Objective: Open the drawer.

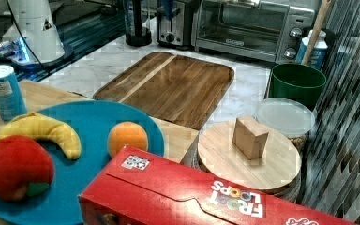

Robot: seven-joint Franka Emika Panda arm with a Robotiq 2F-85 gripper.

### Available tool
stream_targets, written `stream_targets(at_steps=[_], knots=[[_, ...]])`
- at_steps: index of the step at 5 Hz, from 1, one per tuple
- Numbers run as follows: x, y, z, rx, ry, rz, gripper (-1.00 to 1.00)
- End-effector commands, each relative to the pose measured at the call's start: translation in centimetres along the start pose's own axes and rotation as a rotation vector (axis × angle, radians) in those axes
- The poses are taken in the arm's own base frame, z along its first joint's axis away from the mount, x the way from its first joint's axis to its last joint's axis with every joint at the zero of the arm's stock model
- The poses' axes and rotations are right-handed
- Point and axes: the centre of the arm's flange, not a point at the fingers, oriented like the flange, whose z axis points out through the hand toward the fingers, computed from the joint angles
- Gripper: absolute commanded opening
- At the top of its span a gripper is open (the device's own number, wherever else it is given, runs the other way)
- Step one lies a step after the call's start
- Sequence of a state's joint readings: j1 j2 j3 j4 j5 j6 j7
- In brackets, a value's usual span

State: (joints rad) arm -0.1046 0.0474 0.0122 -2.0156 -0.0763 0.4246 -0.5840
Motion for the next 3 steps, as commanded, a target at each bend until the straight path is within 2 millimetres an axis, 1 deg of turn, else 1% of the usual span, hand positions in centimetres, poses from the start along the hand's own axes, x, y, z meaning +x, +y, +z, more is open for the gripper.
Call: stream_targets(at_steps=[1, 2, 3], knots=[[-0.9, 5.9, 3.3, -0.064, 0.076, -0.215, 1.0], [-0.7, 7.9, 4.8, -0.077, 0.107, -0.262, 1.0], [-0.5, 9.2, 5.9, -0.087, 0.12, -0.278, 1.0]])
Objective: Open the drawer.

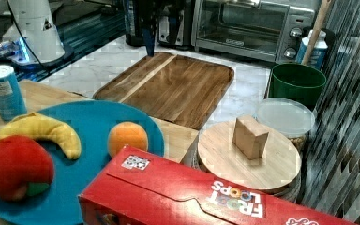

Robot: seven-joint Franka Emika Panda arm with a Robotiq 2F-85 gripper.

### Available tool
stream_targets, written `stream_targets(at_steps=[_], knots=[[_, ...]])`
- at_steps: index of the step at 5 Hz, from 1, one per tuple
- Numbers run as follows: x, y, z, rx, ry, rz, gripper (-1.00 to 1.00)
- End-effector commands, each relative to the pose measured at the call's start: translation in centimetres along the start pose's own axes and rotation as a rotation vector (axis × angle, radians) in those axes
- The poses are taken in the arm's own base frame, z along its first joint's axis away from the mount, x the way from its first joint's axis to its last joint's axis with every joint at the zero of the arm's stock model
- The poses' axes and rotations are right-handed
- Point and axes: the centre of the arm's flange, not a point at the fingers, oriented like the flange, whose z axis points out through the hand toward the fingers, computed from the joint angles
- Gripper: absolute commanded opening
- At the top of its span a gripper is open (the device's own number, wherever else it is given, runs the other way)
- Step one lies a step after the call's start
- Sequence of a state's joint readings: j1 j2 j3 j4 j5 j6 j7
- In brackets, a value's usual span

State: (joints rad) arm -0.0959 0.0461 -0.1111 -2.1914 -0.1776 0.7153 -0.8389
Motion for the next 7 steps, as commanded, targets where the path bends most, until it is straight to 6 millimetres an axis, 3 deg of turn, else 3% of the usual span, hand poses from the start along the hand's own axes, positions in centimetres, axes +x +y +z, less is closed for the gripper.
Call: stream_targets(at_steps=[1, 3, 7], knots=[[-1.3, 4.5, 1.6, -0.026, 0.033, -0.088, 1.0], [-2.3, 7.9, 3.9, -0.012, 0.065, -0.11, 1.0], [-2.8, 6.9, 8.4, 0.013, 0.08, -0.024, 1.0]])
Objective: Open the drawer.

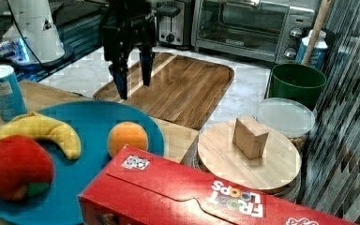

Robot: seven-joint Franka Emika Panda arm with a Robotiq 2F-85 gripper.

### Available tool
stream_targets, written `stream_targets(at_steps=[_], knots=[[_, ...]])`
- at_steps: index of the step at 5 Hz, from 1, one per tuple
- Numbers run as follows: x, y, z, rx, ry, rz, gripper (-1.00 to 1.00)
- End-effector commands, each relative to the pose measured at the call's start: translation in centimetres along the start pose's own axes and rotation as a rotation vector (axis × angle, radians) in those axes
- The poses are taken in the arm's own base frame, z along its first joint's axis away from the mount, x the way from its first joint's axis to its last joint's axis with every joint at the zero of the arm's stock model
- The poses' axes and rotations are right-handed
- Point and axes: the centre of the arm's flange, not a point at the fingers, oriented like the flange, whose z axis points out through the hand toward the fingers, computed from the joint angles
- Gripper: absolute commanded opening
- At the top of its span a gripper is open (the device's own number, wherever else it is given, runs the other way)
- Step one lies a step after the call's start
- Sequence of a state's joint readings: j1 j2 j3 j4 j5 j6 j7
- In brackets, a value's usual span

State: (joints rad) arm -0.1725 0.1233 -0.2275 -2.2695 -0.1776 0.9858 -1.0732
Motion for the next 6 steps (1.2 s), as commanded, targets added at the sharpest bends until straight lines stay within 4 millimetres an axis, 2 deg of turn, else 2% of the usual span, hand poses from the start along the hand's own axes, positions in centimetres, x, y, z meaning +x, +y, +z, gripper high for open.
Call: stream_targets(at_steps=[1, 3, 4, 5, 6], knots=[[-0.6, -2.1, 2.9, 0.042, -0.002, 0.051, 1.0], [0.4, -1.6, 5.8, 0.012, 0.052, 0.066, 1.0], [0.6, -2.4, 5.2, 0.021, 0.033, 0.081, 1.0], [0.9, -4.5, 3.5, 0.021, -0.001, 0.109, 1.0], [1.9, -6.7, 2.8, 0.042, -0.007, 0.115, 1.0]])
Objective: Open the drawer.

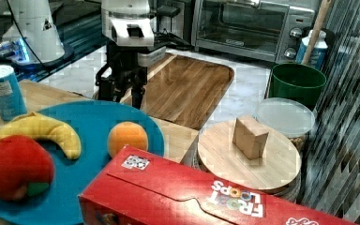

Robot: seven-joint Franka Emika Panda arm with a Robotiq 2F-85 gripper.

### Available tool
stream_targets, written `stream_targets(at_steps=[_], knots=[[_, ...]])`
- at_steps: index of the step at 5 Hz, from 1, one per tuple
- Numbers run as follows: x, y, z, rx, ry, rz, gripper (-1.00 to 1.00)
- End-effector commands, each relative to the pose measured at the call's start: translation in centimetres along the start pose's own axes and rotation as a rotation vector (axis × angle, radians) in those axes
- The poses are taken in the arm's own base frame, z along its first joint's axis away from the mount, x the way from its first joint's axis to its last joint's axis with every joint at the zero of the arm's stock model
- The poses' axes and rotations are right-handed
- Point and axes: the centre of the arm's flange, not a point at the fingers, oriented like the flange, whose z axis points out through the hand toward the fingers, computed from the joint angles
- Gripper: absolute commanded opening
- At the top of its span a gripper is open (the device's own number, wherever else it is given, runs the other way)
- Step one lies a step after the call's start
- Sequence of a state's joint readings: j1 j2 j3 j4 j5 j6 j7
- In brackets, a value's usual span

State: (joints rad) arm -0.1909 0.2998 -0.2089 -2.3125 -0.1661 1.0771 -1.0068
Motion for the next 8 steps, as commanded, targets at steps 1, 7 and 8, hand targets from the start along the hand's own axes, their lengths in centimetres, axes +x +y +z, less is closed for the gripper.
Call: stream_targets(at_steps=[1, 7, 8], knots=[[4.5, -6.8, -6.9, 0.036, 0.143, 0.062, 1.0], [3.4, -24.2, -9.1, 0.143, 0.121, 0.082, 1.0], [3.1, -25.1, -9.2, 0.132, 0.118, 0.076, 1.0]])
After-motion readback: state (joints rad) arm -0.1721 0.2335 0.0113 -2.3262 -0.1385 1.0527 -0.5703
